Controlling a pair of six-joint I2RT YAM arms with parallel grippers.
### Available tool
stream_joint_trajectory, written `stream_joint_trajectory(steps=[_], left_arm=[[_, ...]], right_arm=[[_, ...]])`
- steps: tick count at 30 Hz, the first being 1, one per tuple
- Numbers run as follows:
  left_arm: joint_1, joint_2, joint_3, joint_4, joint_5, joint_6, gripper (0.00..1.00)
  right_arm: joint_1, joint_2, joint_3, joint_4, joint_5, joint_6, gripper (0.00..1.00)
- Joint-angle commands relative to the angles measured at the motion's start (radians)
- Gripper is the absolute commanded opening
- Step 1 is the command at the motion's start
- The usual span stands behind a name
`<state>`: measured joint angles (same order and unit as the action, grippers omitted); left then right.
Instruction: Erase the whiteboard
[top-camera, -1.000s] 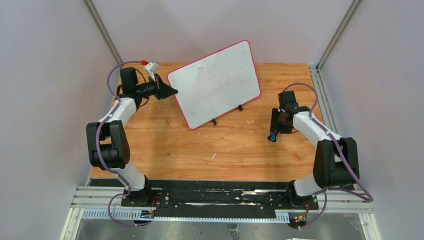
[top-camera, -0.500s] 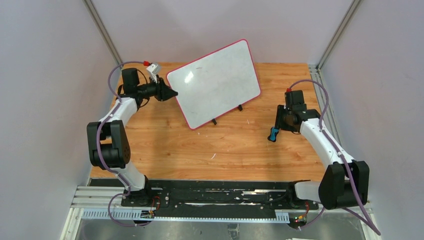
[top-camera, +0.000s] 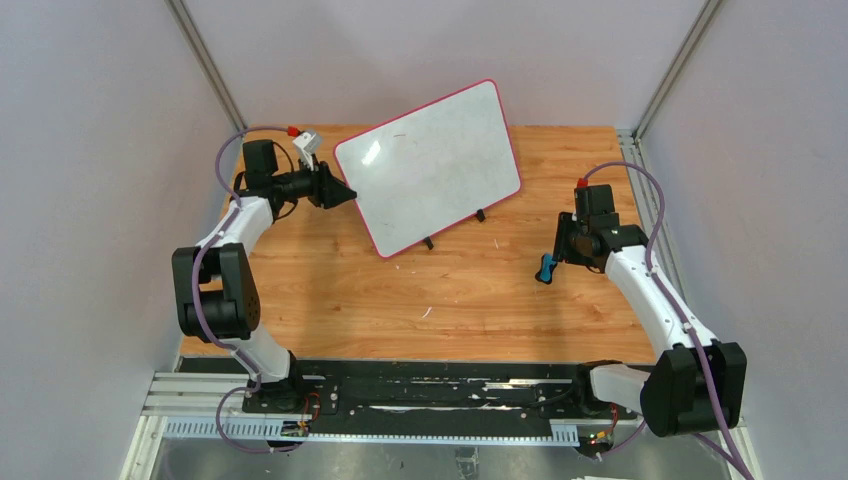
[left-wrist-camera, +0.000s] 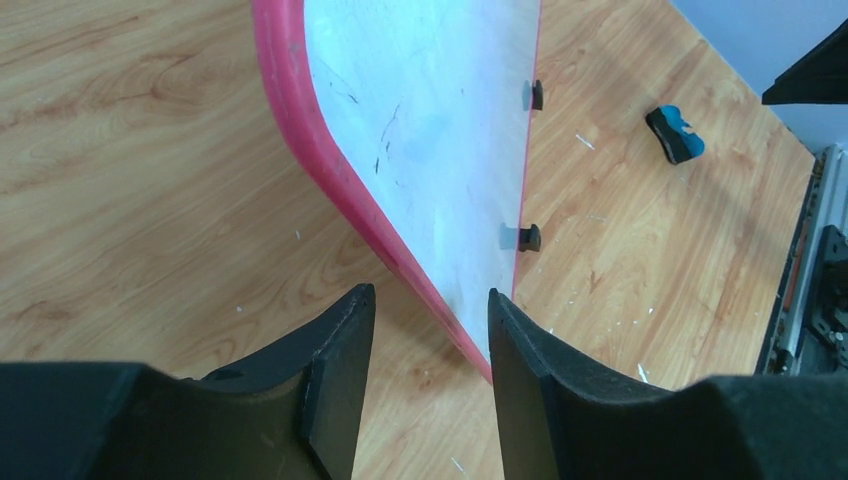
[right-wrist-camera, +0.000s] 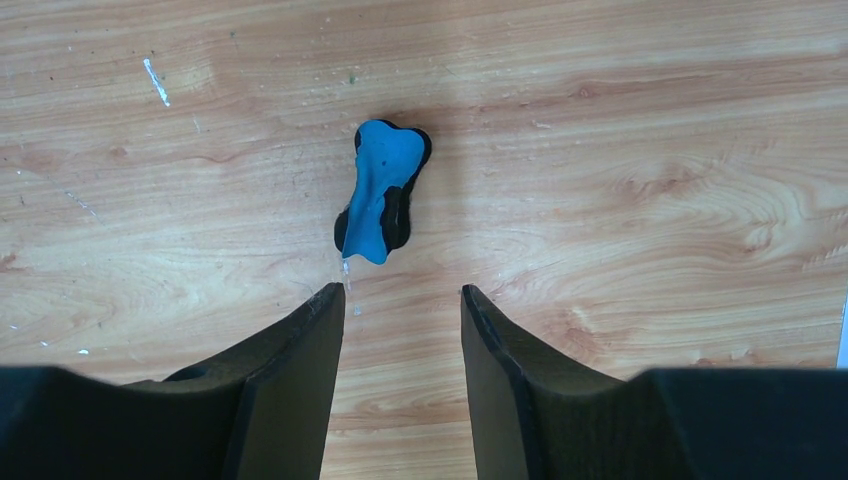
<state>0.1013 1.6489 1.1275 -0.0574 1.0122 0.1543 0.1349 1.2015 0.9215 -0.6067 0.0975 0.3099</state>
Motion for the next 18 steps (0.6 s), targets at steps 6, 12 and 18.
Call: stream_joint_trajectory(steps=[6,12,18], left_arm=[[0.102,-0.22,-0.045,-0.288,0.021,0.235,0.5],[0.171,-0.462,-0.285,-0.174,-0.283,0.188,0.54],[0.172,-0.71,-0.529,0.109,-0.696,0.027,0.72]], right_arm=[[-0.013,-0.067,-0.052,-0.025,0.02,-0.008,0.47],[-0.012,-0.122,-0.115,0.004,0.062,0.017,0.45],[-0.011,-0.214,-0.194,0.065,0.072,0.04,0.44]])
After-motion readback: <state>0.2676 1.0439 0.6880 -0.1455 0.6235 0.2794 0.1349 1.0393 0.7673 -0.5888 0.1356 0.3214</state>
